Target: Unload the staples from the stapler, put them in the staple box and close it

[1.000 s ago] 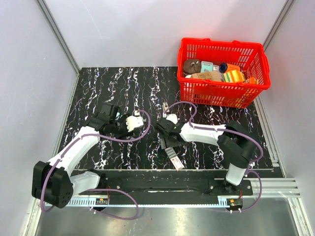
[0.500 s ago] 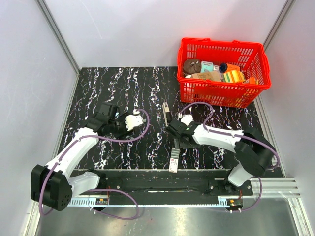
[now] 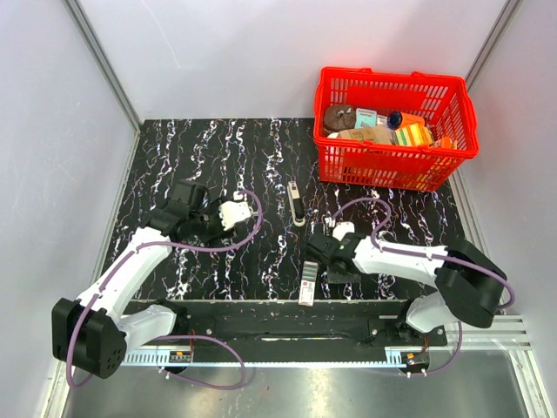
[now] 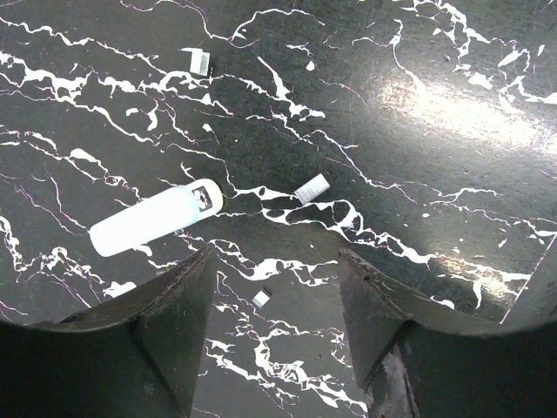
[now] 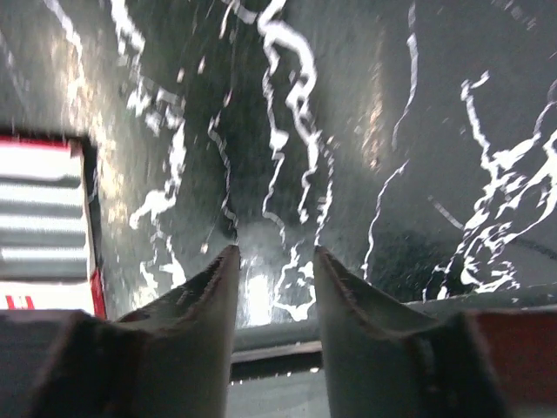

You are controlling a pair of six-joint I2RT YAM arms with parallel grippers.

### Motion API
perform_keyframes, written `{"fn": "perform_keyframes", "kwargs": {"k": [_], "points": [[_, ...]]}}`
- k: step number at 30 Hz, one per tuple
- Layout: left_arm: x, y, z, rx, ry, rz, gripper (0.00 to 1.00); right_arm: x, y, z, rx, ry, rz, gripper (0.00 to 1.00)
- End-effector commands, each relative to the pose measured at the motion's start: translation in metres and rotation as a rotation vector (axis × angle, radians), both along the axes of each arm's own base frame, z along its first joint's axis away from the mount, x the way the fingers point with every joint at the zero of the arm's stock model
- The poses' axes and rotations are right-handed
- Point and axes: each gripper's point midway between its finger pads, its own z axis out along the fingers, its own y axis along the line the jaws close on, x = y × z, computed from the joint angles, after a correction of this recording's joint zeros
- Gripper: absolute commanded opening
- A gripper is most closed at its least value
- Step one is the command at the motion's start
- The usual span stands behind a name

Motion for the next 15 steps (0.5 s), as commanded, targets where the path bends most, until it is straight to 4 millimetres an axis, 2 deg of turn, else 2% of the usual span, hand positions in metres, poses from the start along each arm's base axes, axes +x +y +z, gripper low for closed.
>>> {"fn": "perform_keyframes", "kwargs": {"k": [1,4,11,15], "points": [[0.01,-0.002,0.023,-0.024,-0.06,0.02,0.62,-0.023,0.019,-0.002,0.102,0.005,-0.02,0.39],[0.011,-0.003,0.023,-0.028,-0.052,0.024,0.62,-0.031,0.035,-0.005,0.123,0.011,0.009,0.31],[0.011,-0.001,0.023,-0.02,-0.058,0.028,0.62,-0.046,0.066,-0.011,0.148,0.02,0.095,0.28],[0.01,-0.002,0.021,-0.019,-0.052,0.025,0.62,-0.045,0.081,-0.011,0.18,0.015,0.118,0.28]]}}
